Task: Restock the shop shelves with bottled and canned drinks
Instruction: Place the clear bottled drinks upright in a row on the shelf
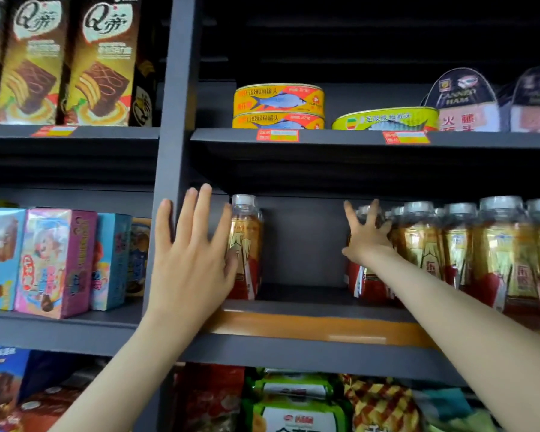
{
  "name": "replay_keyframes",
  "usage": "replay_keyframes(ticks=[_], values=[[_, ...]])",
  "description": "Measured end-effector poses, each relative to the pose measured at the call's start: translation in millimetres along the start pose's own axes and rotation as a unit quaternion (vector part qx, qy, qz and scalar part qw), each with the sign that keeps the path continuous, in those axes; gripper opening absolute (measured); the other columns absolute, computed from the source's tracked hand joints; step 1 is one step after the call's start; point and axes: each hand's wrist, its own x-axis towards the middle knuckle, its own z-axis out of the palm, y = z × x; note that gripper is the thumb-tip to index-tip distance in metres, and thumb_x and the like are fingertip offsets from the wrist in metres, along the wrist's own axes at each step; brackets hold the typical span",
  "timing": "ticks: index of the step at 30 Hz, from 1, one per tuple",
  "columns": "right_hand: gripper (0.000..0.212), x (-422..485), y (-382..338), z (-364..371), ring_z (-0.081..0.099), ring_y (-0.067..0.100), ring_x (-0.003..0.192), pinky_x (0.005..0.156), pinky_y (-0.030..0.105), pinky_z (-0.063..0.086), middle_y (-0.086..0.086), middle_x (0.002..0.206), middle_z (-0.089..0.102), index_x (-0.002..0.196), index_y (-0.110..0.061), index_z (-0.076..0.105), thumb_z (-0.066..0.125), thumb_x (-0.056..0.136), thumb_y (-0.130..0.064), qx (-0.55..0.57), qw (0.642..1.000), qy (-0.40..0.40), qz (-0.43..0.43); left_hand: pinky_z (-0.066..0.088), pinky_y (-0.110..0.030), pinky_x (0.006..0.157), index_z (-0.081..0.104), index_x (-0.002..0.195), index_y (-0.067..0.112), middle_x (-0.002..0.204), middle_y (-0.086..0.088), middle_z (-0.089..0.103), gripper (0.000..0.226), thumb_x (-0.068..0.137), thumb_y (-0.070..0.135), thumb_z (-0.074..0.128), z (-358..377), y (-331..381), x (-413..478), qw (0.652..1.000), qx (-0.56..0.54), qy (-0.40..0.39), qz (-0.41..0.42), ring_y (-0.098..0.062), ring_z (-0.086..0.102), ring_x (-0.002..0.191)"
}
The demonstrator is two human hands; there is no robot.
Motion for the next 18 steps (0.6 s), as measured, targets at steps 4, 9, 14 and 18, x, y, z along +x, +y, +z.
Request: replay_keyframes(ticks=[4, 9, 14, 18], values=[[0.105, 8, -3, -3, -0.001, 0.044, 0.144, 0.103, 0.048, 0.045, 0.014, 0.153, -0.031, 0.152, -0.038, -0.005, 0.068, 0.084, -0.005, -0.010, 1.000, 0.016, 0.021, 0.020, -0.059, 0.113, 0.054, 0.133, 0.004, 0.148, -0.028, 0.033, 0.055, 0.086, 0.033, 0.051, 1, -1, -3, 1.000, 0.002, 0.004, 0.010, -0.042, 0.033, 0.137], [0.087, -1, -5, -6, 0.004, 0.041, 0.141, 0.095, 0.041, 0.050, 0.011, 0.154, -0.010, 0.150, -0.028, 0.017, 0.067, 0.082, -0.006, -0.028, 0.998, 0.051, -0.013, 0.021, -0.058, 0.113, 0.058, 0.128, 0.004, 0.148, -0.028, 0.034, 0.052, 0.086, 0.033, 0.052, 1, -1, -3, 1.000, 0.006, 0.001, 0.007, -0.042, 0.034, 0.137], [0.081, -18, -6, -14, 0.004, 0.038, 0.140, 0.095, 0.039, 0.047, 0.009, 0.153, -0.012, 0.147, -0.032, 0.022, 0.065, 0.085, -0.004, -0.015, 0.993, 0.053, -0.108, 0.017, -0.057, 0.114, 0.058, 0.129, 0.004, 0.149, -0.028, 0.032, 0.055, 0.086, 0.037, 0.051, -1, -1, -3, 1.000, 0.009, -0.008, 0.004, -0.041, 0.032, 0.138], [0.077, -34, -3, -25, 0.004, 0.036, 0.140, 0.100, 0.042, 0.044, 0.007, 0.154, -0.009, 0.147, -0.031, 0.025, 0.065, 0.087, -0.007, -0.001, 0.974, 0.099, -0.201, 0.018, -0.057, 0.114, 0.059, 0.127, 0.003, 0.149, -0.028, 0.032, 0.055, 0.084, 0.037, 0.051, -3, -1, -3, 1.000, -0.018, -0.002, 0.004, -0.042, 0.031, 0.138]])
